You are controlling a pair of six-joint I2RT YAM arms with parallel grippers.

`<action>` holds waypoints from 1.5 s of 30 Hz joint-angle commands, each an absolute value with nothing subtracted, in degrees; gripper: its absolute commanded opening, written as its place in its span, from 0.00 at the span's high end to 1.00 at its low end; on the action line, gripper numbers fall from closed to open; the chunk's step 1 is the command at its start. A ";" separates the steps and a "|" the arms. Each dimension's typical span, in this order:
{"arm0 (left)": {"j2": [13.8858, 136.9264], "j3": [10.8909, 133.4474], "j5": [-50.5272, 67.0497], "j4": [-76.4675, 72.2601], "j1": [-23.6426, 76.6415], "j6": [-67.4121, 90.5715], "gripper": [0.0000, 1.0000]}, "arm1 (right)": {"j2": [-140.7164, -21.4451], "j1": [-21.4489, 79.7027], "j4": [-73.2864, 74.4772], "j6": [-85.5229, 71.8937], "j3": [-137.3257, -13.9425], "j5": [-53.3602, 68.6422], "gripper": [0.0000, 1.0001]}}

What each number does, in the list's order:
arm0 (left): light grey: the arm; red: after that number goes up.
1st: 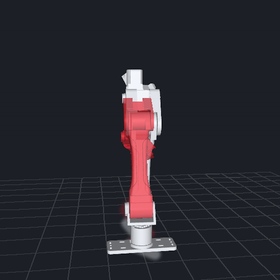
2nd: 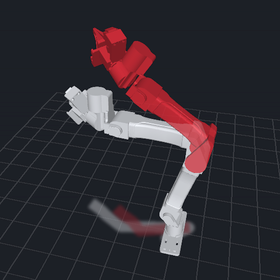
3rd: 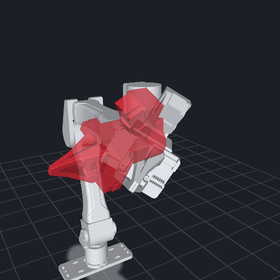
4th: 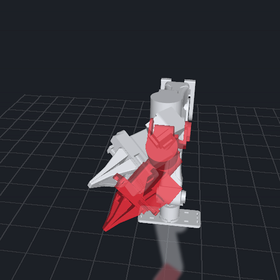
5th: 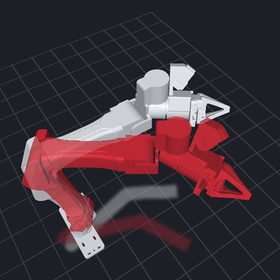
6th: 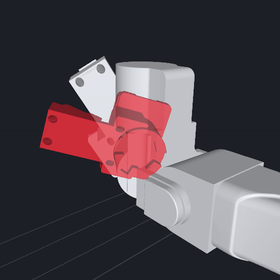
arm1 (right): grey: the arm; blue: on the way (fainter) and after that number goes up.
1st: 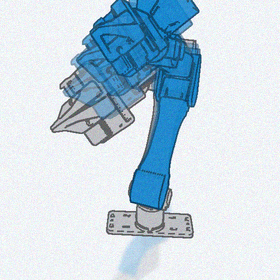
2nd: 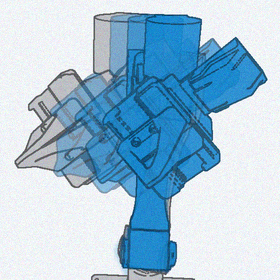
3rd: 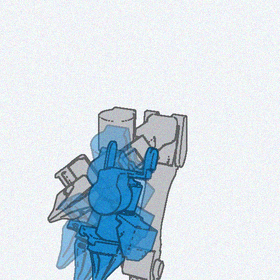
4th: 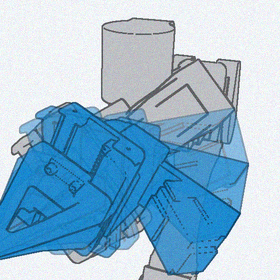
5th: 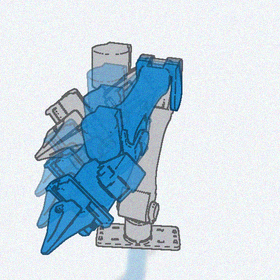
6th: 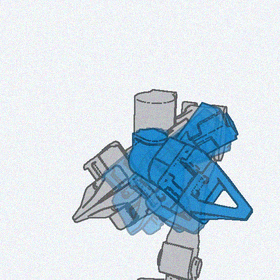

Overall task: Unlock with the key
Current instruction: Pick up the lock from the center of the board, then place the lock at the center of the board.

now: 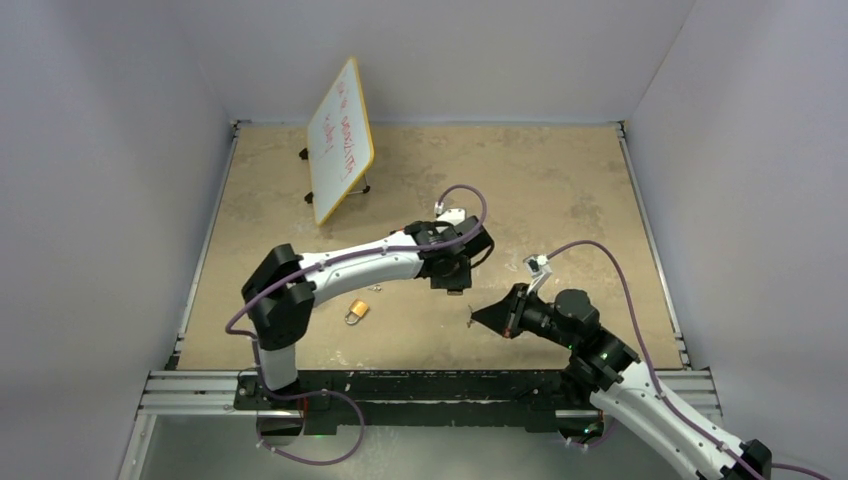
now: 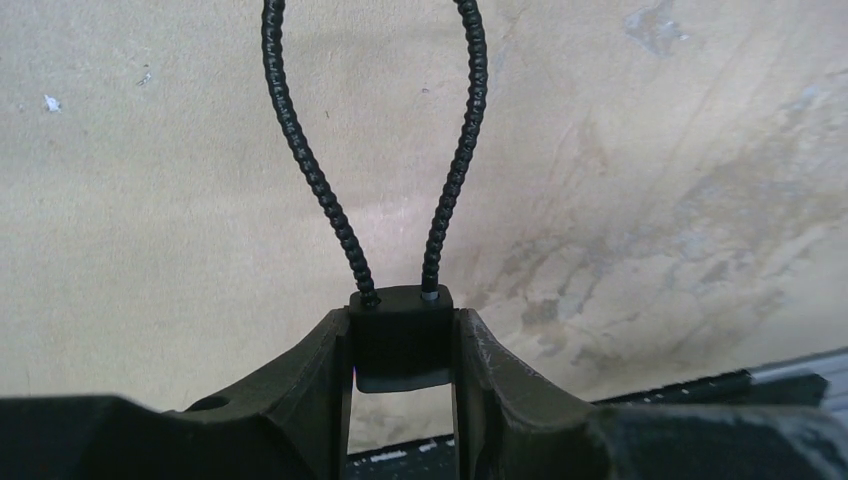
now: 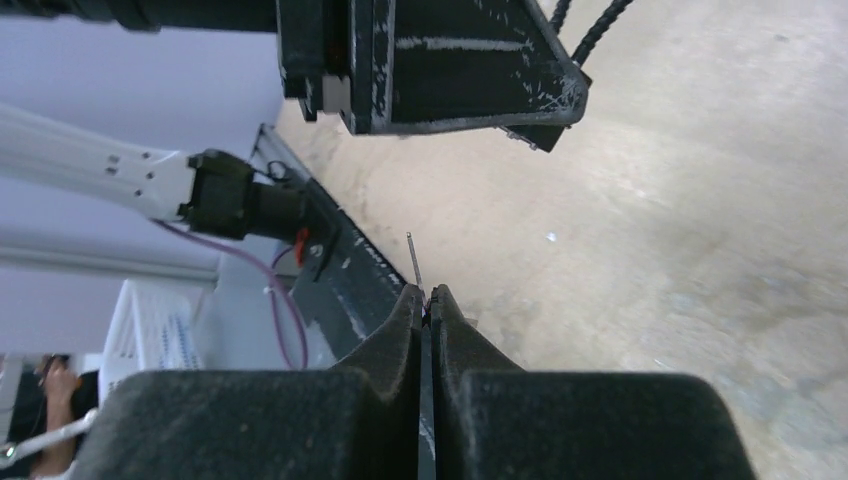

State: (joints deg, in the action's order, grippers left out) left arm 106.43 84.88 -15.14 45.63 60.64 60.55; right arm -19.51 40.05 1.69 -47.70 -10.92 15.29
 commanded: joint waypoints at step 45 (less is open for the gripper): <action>85.33 72.62 1.67 37.69 57.83 72.31 1.00 | -26.00 39.94 -14.58 -46.85 -8.79 27.17 1.00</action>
